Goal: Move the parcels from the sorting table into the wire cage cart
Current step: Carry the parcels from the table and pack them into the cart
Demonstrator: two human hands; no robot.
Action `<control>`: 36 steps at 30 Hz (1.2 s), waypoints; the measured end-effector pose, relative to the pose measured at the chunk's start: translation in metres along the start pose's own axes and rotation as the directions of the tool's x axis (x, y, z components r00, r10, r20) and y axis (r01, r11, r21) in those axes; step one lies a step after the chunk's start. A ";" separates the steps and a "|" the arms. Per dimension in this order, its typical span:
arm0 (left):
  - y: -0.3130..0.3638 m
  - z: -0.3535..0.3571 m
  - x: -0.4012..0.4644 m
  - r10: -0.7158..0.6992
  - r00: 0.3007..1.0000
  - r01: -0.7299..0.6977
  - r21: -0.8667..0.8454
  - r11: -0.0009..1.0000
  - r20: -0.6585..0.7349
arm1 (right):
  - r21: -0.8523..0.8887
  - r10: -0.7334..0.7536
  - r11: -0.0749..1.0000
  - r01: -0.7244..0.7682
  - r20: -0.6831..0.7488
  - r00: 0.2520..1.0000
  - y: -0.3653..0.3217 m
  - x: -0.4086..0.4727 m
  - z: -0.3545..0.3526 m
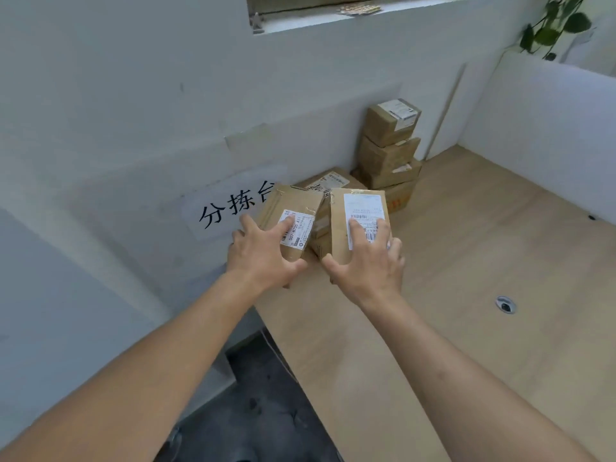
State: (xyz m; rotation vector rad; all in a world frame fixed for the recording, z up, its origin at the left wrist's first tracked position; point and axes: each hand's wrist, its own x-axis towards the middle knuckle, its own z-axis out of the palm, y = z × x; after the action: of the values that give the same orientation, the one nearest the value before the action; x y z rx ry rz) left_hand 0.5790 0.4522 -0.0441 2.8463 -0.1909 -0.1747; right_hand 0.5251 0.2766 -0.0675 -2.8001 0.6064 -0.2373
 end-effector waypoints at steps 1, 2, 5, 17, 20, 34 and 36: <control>-0.009 0.003 -0.010 -0.022 1.000 0.022 -0.002 1.000 -0.004 | -0.002 -0.024 1.000 0.024 0.010 1.000 -0.005 -0.008 0.004; -0.018 0.005 -0.018 -0.042 0.999 0.042 -0.002 0.999 -0.008 | -0.003 -0.049 0.999 0.049 0.018 0.999 -0.011 -0.015 0.007; -0.045 0.013 -0.044 -0.087 0.996 0.086 -0.009 0.996 -0.017 | -0.007 -0.106 0.994 0.107 0.049 0.993 -0.025 -0.037 0.019; -0.159 0.062 -0.174 -0.286 0.957 0.289 -0.075 0.954 0.050 | 0.000 -0.257 0.964 0.266 0.266 0.929 -0.079 -0.170 0.082; -0.187 0.073 -0.215 -0.341 0.938 0.345 -0.082 0.935 0.061 | -0.014 -0.303 0.946 0.323 0.314 0.900 -0.093 -0.208 0.091; -0.284 0.094 -0.381 -0.642 0.765 0.632 -0.247 0.734 0.052 | 0.020 -0.536 0.794 0.608 0.496 0.683 -0.165 -0.344 0.125; -0.295 0.100 -0.398 -0.692 0.719 0.680 -0.269 0.682 0.064 | 0.039 -0.570 0.756 0.653 0.529 0.629 -0.175 -0.354 0.133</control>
State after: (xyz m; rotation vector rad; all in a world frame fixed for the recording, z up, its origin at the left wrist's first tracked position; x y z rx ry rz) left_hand 0.2074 0.7645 -0.1840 2.4861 0.8729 -0.2631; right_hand 0.3023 0.6104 -0.1788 -2.9195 -0.5088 0.4594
